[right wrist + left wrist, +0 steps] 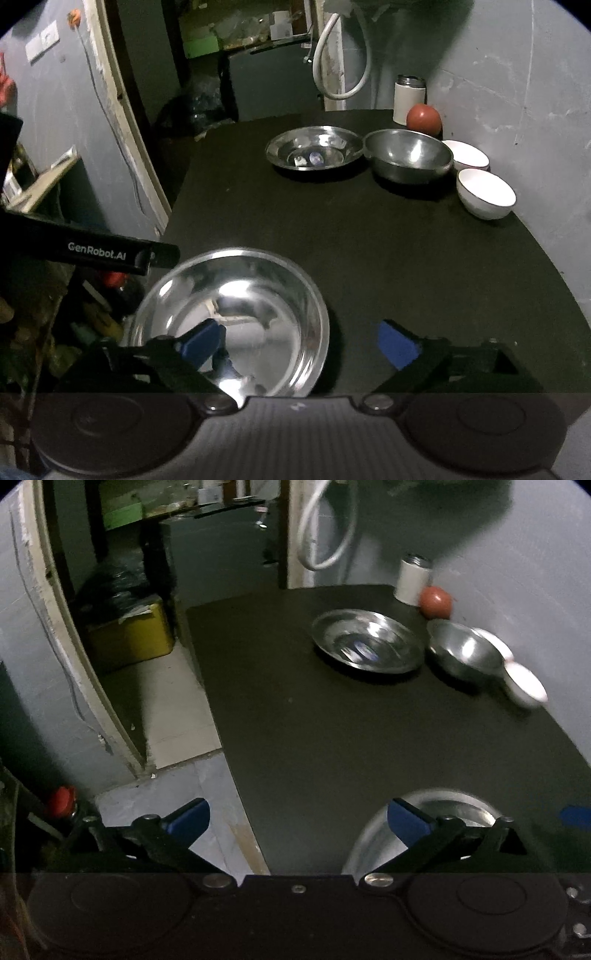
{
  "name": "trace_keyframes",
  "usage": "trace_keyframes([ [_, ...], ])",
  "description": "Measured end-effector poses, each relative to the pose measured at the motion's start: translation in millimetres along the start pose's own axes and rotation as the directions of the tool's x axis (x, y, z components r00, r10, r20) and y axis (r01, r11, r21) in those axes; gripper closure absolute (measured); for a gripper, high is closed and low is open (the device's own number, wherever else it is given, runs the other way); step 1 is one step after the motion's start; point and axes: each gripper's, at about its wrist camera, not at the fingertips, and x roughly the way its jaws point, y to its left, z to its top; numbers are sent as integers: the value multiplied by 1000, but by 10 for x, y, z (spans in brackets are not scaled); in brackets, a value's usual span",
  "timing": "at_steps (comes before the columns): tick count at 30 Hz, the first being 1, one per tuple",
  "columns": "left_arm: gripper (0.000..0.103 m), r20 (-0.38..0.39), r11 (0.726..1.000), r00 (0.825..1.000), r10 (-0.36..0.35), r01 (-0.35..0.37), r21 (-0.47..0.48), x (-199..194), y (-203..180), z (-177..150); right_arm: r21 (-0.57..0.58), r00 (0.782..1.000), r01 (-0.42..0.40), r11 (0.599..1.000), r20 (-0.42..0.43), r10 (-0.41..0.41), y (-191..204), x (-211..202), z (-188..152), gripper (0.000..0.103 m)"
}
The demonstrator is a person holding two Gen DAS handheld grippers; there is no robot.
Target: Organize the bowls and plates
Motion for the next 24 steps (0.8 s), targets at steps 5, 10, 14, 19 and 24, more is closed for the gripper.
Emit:
trace_keyframes([
  [5,1,35,996,999,13,-9,-90,184,99,319,17,999,-32,999,34,31,-155,135,258,1],
  [10,1,49,985,998,39,-30,-172,461,112,641,-3,996,-55,998,69,55,-324,315,555,1],
  [14,1,45,975,997,55,-44,-216,684,59,840,-23,992,-69,997,107,71,-490,464,819,1],
  [19,1,38,968,997,70,-58,-246,924,-75,971,-60,982,-73,996,168,82,-726,690,1300,1],
  [24,1,33,958,996,79,-67,-280,1107,-208,1034,-105,973,-91,990,204,111,-902,1083,1824,1],
])
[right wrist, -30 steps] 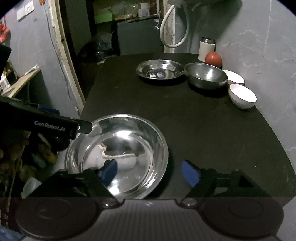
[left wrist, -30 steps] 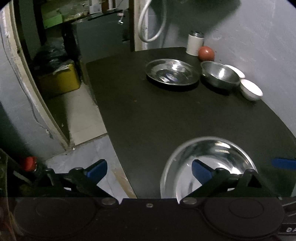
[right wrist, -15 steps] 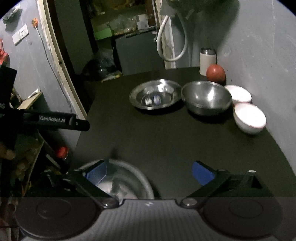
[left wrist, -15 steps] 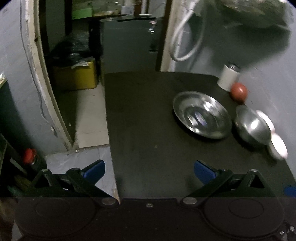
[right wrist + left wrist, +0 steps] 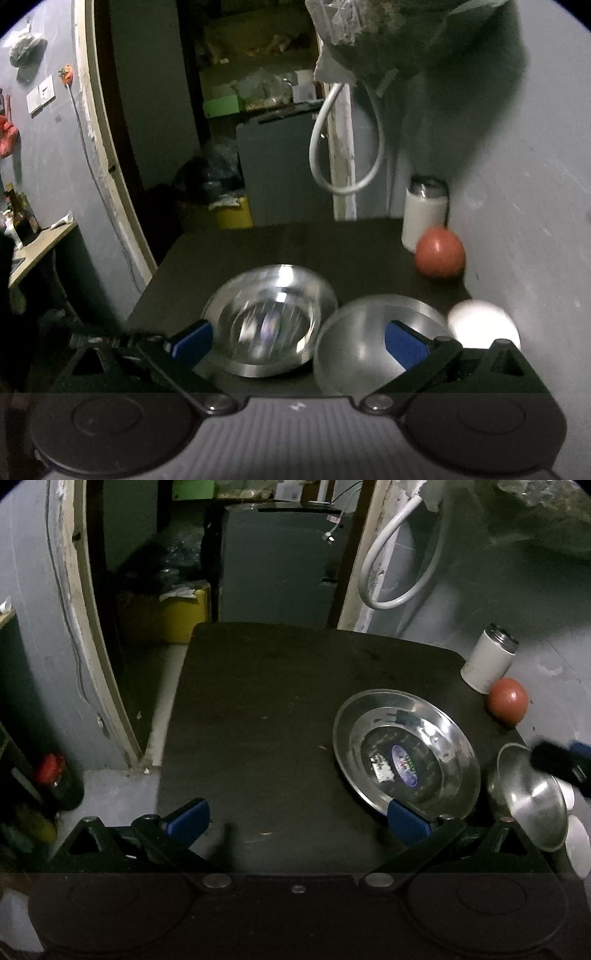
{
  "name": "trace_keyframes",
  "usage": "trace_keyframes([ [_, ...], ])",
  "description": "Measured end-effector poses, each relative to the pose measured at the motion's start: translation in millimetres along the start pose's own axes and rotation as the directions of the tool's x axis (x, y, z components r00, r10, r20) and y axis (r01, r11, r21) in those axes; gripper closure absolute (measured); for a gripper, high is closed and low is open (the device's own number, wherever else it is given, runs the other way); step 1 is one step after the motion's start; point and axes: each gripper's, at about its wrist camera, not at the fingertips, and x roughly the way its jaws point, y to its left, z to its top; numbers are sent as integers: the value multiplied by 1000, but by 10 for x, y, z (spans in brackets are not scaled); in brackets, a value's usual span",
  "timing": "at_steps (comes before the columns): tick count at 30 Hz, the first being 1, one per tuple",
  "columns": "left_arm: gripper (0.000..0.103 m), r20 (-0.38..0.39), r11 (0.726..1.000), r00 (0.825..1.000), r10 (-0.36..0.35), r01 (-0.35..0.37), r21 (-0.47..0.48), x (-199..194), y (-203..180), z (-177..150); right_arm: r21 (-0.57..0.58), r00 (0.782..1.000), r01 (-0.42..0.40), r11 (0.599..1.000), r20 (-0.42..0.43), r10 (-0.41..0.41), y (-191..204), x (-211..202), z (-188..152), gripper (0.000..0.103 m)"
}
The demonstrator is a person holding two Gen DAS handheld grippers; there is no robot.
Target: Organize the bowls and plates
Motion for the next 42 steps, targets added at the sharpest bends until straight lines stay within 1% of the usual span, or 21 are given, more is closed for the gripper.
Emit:
trace_keyframes([
  [4,1,7,998,1000,-3,4,-62,108,-54,-4,-16,999,-31,999,-25,31,-135,445,236,2],
  [6,1,10,997,1000,1,0,-80,146,-74,-12,-34,998,-39,999,-58,37,-165,672,326,9],
  [9,2,1,995,1000,27,-27,-93,204,-115,-3,-40,991,-58,997,-119,53,-219,1009,422,16],
  [12,3,-6,994,1000,28,-28,-108,261,-136,13,-23,983,-74,997,-168,69,-273,1235,450,18],
  [16,10,-25,990,999,21,-24,-142,336,-140,20,-51,973,-73,996,-224,60,-250,1442,451,23],
  [18,12,-30,988,999,16,-20,-154,364,-145,17,-60,965,-76,995,-256,59,-236,1533,449,28],
  [20,27,-35,987,999,-2,-3,-159,387,-149,17,-72,958,-81,994,-282,57,-207,1603,444,34],
  [21,30,-43,987,999,-13,6,-161,404,-151,16,-78,954,-84,993,-294,57,-196,1629,439,38],
  [23,36,-46,987,999,-26,18,-161,416,-145,15,-84,946,-90,992,-318,59,-182,1678,427,43],
  [25,41,-47,986,998,-35,27,-163,422,-142,23,-83,943,-95,992,-326,63,-171,1681,416,48],
  [27,45,-48,985,998,-45,36,-169,429,-130,33,-83,940,-95,992,-335,62,-170,1697,404,57],
  [29,53,-47,985,997,-56,47,-169,434,-122,45,-79,937,-97,992,-342,65,-172,1693,386,62],
  [30,55,-48,984,997,-63,54,-169,439,-122,48,-75,937,-97,992,-344,66,-178,1689,377,64],
  [32,65,-48,984,996,-77,68,-167,440,-125,54,-72,936,-97,993,-347,66,-183,1694,360,66],
  [33,68,-48,984,996,-80,72,-161,440,-131,60,-73,935,-94,993,-348,63,-184,1693,360,71],
  [35,79,-43,984,995,-95,88,-154,422,-121,61,-71,935,-98,993,-347,67,-180,1680,362,73],
  [38,79,-21,984,995,-101,97,-151,376,-108,45,-70,935,-113,991,-344,82,-176,1648,371,76],
  [42,81,-18,982,994,-105,101,-162,346,-44,26,-74,934,-117,990,-347,85,-139,1613,355,77],
])
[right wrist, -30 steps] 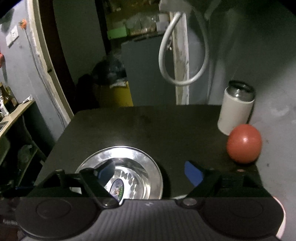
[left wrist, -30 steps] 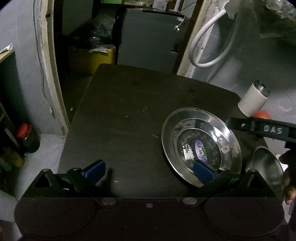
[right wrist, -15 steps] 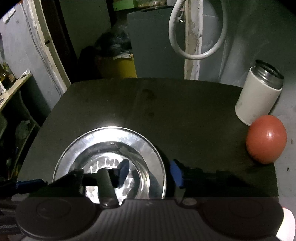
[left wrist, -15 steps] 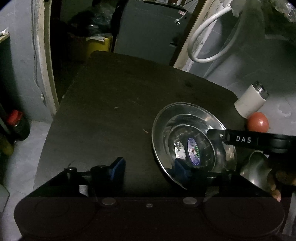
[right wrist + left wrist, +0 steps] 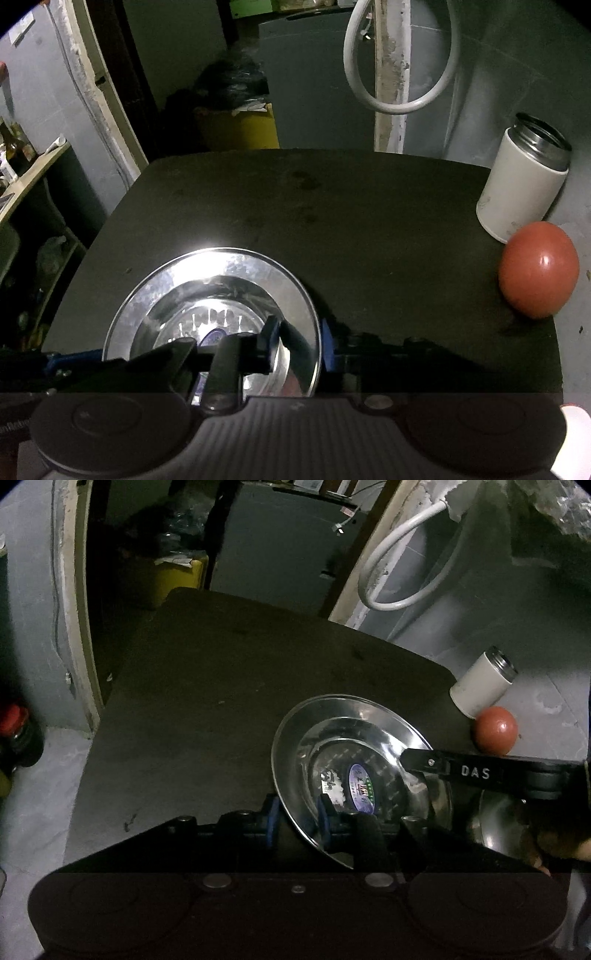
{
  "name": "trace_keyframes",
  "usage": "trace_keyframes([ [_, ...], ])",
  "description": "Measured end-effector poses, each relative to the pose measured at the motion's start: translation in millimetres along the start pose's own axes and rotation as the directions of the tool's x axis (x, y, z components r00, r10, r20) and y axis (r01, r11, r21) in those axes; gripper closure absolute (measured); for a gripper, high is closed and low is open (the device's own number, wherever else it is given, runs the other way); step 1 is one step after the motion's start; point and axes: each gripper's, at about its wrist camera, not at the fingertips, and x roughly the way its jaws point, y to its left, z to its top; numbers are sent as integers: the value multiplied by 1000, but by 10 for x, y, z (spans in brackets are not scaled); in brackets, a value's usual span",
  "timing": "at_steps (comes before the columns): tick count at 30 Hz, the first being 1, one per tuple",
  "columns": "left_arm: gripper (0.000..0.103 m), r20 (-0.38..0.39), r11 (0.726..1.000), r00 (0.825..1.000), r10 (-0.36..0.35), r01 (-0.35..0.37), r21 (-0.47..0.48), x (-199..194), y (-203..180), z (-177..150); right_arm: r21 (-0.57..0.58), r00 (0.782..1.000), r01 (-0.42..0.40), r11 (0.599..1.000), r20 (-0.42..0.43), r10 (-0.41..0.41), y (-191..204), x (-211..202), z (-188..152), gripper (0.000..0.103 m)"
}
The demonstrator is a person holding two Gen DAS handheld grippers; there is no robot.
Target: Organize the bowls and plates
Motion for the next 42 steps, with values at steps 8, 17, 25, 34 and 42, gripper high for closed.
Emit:
trace_keyframes([
  [8,81,40,1000,999,4,-5,18,-152,50,18,-16,999,-23,1000,24,24,136,-154,-101,79],
  [17,81,77,999,997,-18,15,43,-407,158,-55,-4,996,-56,998,66,56,298,-392,-237,81],
  [25,81,104,993,992,-69,58,100,-759,255,-152,34,991,-63,997,121,58,465,-763,-422,81],
  [34,81,101,980,987,-121,103,172,-1187,353,-355,79,987,-39,996,156,27,751,-1228,-800,81],
  [42,81,74,956,983,-168,145,254,-1484,444,-568,133,986,-17,991,169,-5,1001,-1562,-1224,81],
])
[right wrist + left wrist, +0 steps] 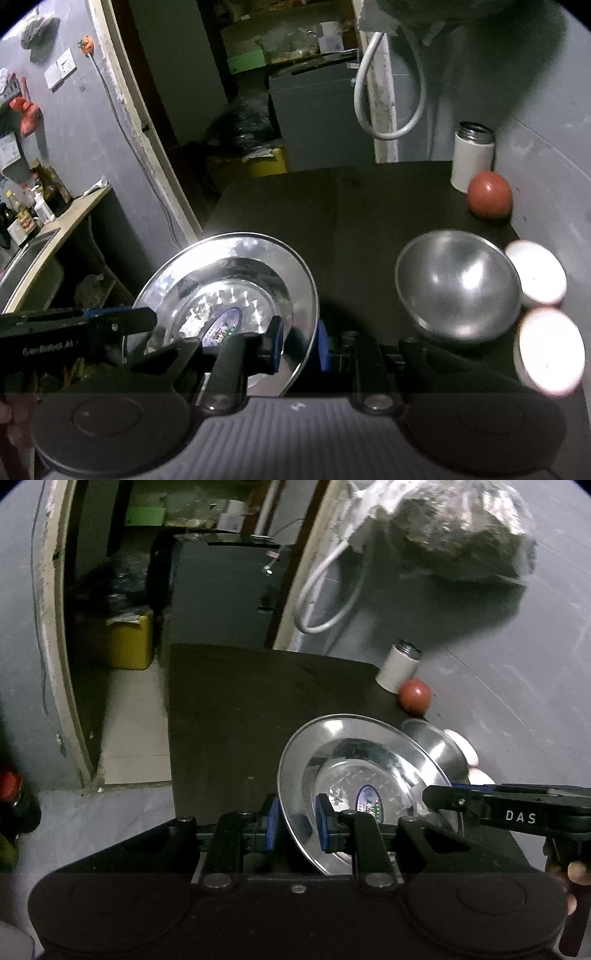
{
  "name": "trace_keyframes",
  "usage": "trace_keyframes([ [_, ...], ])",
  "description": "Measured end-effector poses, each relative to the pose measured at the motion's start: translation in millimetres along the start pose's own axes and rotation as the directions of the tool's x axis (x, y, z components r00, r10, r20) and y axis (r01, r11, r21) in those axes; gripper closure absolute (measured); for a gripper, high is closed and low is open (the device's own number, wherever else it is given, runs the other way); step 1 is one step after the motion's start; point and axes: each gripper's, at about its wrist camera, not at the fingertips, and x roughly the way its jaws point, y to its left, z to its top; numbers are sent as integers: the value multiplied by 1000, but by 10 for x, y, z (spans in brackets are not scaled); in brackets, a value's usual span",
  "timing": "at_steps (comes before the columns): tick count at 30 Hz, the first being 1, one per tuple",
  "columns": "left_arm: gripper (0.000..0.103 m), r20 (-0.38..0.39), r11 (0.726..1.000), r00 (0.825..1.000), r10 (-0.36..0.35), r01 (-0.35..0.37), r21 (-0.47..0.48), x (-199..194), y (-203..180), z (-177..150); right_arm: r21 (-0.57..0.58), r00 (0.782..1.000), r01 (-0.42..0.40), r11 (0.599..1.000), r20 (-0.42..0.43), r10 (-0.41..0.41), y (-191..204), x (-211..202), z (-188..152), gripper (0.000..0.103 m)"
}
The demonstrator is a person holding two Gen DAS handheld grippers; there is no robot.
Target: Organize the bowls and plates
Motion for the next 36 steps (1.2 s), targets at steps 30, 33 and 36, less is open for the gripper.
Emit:
trace_keyframes([
  [30,80,-68,990,997,-31,40,137,-556,-33,-646,99,999,32,995,-14,-30,389,-698,-962,81],
  [33,80,-77,987,997,-27,39,159,-557,-64,-692,108,999,34,994,-20,-32,391,-713,-1030,81],
  [36,80,-90,983,996,-19,35,178,-556,-80,-749,111,999,41,993,-23,-38,399,-736,-1110,81],
])
